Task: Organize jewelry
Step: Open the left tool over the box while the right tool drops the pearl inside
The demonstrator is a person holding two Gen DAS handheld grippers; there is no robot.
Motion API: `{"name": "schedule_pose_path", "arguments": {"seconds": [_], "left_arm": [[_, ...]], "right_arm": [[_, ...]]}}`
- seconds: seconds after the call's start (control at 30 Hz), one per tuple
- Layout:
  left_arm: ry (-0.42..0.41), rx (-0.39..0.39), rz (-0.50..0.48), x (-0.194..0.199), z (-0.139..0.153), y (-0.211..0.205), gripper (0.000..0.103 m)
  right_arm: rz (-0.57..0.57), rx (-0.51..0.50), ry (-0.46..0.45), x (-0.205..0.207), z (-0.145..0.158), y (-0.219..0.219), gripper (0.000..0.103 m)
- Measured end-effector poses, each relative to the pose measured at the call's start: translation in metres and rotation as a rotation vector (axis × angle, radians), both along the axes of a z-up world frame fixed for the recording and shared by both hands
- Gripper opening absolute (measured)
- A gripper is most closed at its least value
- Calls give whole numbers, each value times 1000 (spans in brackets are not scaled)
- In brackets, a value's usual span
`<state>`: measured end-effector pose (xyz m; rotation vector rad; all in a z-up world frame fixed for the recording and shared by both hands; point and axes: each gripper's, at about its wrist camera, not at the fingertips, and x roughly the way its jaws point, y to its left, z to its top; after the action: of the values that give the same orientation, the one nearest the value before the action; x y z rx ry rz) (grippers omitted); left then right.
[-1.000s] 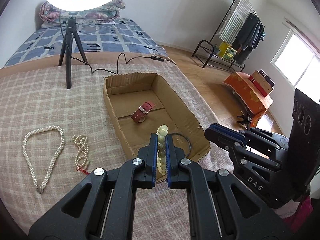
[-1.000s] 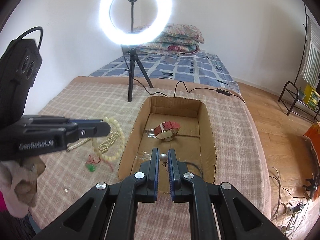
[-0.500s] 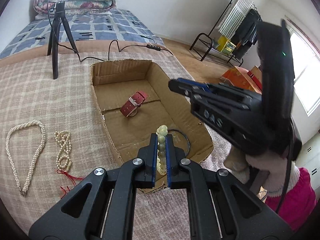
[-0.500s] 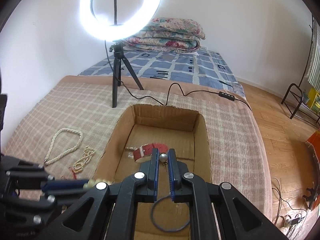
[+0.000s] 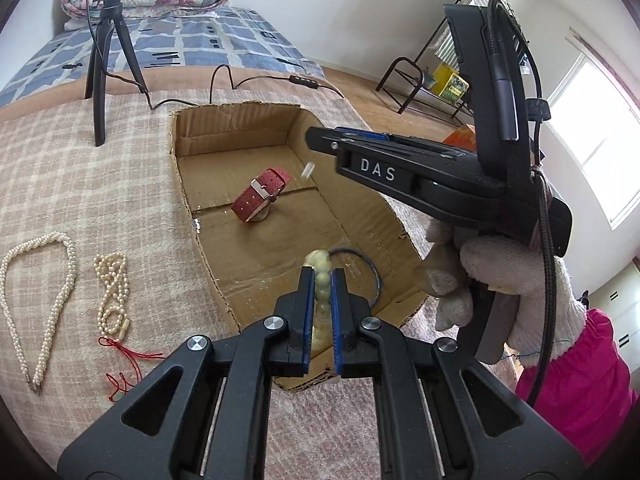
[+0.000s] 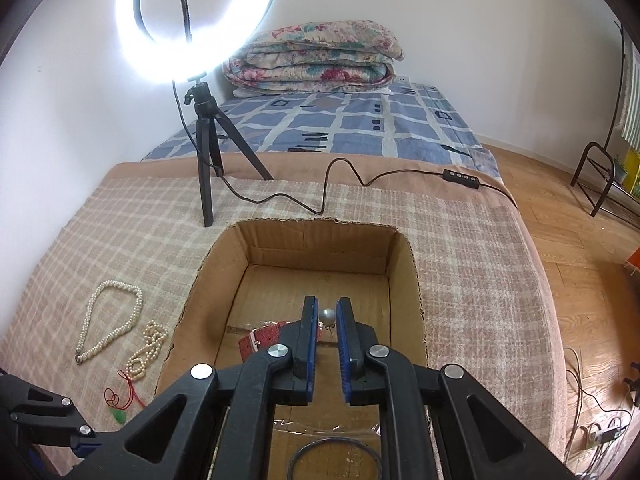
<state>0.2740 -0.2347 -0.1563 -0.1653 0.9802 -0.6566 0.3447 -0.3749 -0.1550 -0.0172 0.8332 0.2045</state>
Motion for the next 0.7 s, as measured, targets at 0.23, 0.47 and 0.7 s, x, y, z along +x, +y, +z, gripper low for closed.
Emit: {"name": "schedule_pose_path", "arguments": {"seconds": [0.23,0.47,0.7], "left_arm": [[-21,6,-12,-8,7,-1,33],[-50,16,-6,-22,21,6,34],[-75,11,10,-43,42,30,34]], "right_arm": [[-37,10,-18,-5,11,-7,41],[-71,-6,-67,-21,35,-6,68],[-109,-2,-112,-46,63,-1,86]]}}
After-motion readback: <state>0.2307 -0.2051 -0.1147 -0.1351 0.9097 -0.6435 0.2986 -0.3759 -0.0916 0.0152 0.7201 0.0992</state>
